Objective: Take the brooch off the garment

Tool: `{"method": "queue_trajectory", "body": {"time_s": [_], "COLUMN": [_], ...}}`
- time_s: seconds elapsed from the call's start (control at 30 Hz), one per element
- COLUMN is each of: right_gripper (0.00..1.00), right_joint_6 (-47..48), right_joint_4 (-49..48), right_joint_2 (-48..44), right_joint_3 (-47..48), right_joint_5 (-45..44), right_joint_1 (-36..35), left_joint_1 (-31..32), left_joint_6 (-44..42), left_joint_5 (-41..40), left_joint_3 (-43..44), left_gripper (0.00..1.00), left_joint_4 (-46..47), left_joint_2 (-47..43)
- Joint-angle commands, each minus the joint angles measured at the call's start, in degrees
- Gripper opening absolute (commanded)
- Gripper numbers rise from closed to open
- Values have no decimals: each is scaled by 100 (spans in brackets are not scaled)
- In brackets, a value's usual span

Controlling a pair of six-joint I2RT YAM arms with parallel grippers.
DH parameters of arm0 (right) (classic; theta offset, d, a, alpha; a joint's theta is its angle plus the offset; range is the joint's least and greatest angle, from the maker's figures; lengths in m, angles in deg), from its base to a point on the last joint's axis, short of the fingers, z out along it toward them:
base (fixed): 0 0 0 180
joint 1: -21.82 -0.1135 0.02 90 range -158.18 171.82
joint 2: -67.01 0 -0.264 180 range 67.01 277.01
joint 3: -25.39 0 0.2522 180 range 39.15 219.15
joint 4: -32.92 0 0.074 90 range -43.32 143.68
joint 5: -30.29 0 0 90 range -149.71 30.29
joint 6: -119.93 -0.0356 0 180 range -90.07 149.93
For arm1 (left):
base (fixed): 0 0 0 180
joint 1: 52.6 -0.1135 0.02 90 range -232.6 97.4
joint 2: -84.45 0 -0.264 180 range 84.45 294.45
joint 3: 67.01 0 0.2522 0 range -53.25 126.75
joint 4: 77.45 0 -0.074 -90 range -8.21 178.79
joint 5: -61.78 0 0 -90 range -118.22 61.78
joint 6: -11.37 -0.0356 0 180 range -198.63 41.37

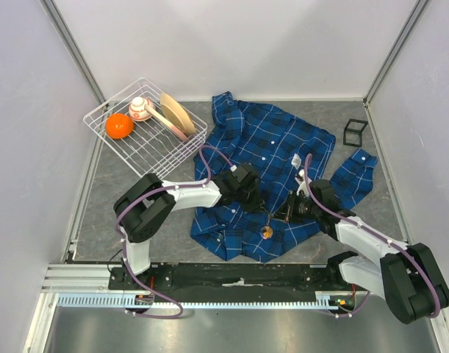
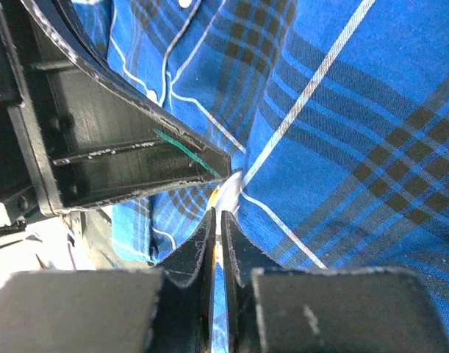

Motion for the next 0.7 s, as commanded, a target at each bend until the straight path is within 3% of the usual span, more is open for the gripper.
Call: {"method": "queue_trajectory", "body": {"time_s": [0.0, 0.07, 0.33, 0.5, 0.67], "right_gripper": [12, 12, 12, 11, 11], "right_joint_6": [-231, -249, -100, -21, 23], "right_joint_4": [-197, -347, -549, -541, -506], "right_joint_2": [-175, -70, 327, 362, 397], "right_joint_3": [-81, -90, -64, -38, 24], "right_joint_5": [-229, -115, 220, 290, 308], "right_joint_1": [-22, -22, -57, -145, -215], "left_joint_1": [45, 53, 62, 62, 62], "left_joint_6": [-400, -435, -427, -278, -154], "left_joint_5": [-90, -64, -178, -46, -2], "left_joint_3": [-66, -84, -172, -128, -22], "left_gripper": [2, 7, 44, 45, 38], "left_joint_4": [255, 246, 220, 211, -8], "left_joint_2": [-344, -353, -511, -397, -221]}}
